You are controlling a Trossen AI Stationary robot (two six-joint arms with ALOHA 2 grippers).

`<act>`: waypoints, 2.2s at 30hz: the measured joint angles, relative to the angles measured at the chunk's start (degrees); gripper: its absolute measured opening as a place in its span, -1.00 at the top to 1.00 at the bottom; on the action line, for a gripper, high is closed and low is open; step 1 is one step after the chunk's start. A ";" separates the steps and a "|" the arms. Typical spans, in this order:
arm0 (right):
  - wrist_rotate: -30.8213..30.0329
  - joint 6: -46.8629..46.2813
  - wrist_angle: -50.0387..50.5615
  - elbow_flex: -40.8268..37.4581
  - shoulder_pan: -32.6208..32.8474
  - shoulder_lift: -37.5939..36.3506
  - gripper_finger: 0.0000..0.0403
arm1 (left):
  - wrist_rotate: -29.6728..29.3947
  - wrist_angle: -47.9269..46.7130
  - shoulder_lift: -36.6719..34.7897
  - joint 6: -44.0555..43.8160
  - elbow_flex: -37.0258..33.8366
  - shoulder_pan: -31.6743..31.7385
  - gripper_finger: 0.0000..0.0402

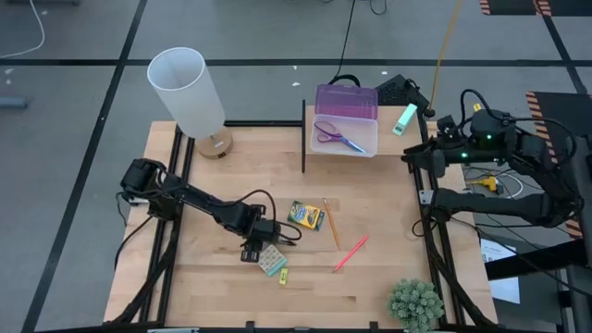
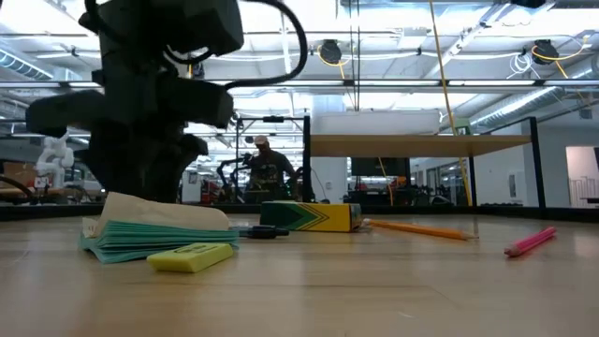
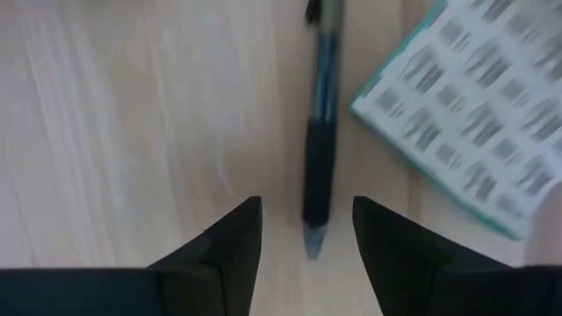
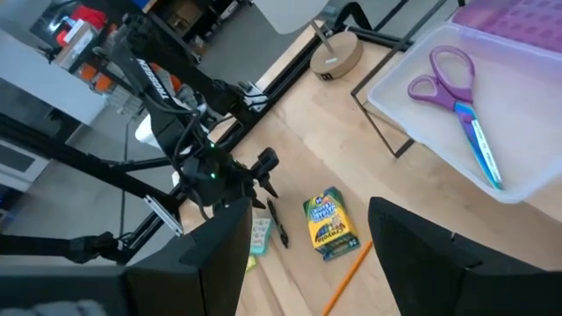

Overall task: Pick & place school supplies into a supply box
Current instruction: Put the black pen into the purple supply box on the shelf

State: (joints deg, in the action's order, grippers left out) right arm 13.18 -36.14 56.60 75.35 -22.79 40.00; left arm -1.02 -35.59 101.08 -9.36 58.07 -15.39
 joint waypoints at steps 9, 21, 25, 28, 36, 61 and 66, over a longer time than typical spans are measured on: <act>0.10 0.78 -3.76 0.00 0.01 2.79 -0.10 | 0.74 4.16 -0.20 2.08 -2.28 0.15 0.10; -1.25 0.18 -5.59 0.00 0.00 3.64 -0.10 | 0.79 7.06 -0.17 3.43 -3.20 0.10 0.32; -1.34 -0.19 -5.59 0.00 0.02 3.85 -0.10 | 0.81 8.32 -0.08 3.18 -3.20 0.06 0.50; -1.34 -0.54 -5.62 0.00 0.02 4.03 -0.10 | 0.81 9.40 -0.02 2.84 -3.22 0.06 0.58; -1.36 -0.72 -5.86 0.00 0.00 4.73 -0.10 | 0.76 10.32 0.04 -0.06 -3.22 0.08 0.79; -1.36 -0.74 -9.12 -0.02 0.00 7.83 -0.10 | 0.13 5.28 -2.30 -5.98 -0.24 0.83 0.75; -1.33 -0.74 -9.62 -0.02 0.02 8.32 -0.10 | -1.09 5.41 -6.80 -6.06 -0.25 2.41 0.75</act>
State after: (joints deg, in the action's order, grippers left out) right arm 11.85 -36.88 46.97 75.33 -22.76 48.31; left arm -2.10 -30.18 94.28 -15.42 57.82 -12.98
